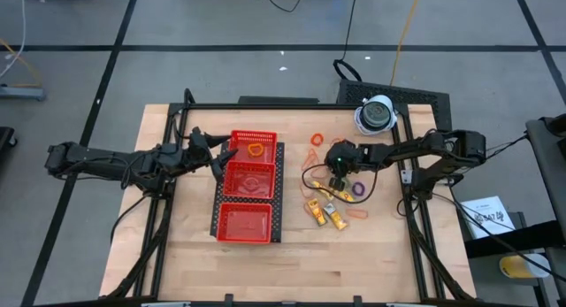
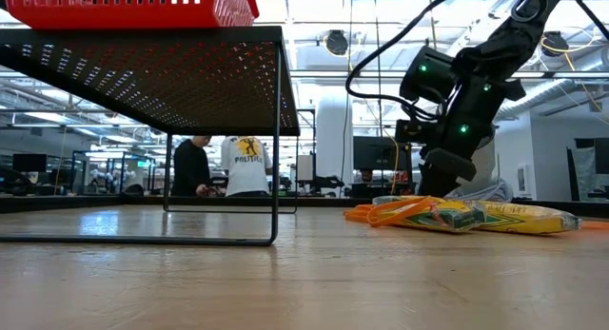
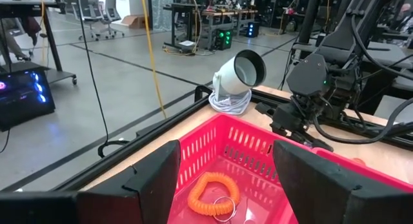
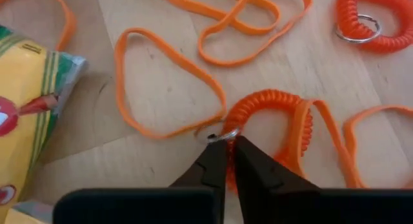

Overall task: Pick & Place Office Desk Supplies
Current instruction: Put the orange spring keychain into the top red basket on the shelf

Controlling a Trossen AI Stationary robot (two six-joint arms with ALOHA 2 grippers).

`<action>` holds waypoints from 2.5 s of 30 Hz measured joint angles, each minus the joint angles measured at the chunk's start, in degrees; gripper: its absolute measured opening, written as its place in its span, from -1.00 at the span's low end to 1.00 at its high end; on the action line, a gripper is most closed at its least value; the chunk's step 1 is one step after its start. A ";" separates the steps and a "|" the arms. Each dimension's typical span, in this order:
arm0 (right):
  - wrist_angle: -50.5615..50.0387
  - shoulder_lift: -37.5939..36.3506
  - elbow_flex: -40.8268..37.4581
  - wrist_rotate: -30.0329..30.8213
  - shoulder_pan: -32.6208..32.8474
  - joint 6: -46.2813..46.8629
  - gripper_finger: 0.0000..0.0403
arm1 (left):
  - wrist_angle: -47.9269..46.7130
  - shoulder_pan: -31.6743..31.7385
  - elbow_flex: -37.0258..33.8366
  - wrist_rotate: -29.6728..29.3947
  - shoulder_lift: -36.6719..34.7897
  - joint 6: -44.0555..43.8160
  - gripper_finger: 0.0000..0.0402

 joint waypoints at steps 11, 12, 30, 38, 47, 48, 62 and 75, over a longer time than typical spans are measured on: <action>2.15 -10.51 -0.13 0.03 0.08 -0.66 -0.92 | 0.32 0.00 0.00 -0.01 0.00 -4.48 0.27; 2.19 -11.62 -0.07 0.01 0.08 -0.66 -0.93 | 0.32 -0.02 0.00 0.00 0.02 -4.39 0.27; 16.98 -17.41 -0.05 -7.58 0.17 -1.75 -0.94 | 8.17 0.00 0.04 0.25 0.56 -4.08 0.27; 29.10 -17.41 -0.03 -20.15 0.64 -1.27 -0.94 | 19.34 0.00 0.09 2.93 7.83 -2.19 0.27; 37.87 -17.41 0.02 -26.59 4.43 -1.28 -0.94 | 26.62 -0.02 6.47 11.25 21.33 4.14 0.27; 38.70 -17.41 0.02 -27.30 4.77 -1.27 -0.94 | 26.50 -0.02 7.79 11.93 22.89 4.97 0.27; 43.23 -17.43 0.04 -28.86 7.34 -1.67 -0.93 | 24.63 -0.22 23.88 22.69 44.33 21.19 0.27; 43.22 -17.43 0.04 -28.88 7.30 -1.68 -0.93 | 25.17 0.02 25.24 20.34 48.15 23.13 0.14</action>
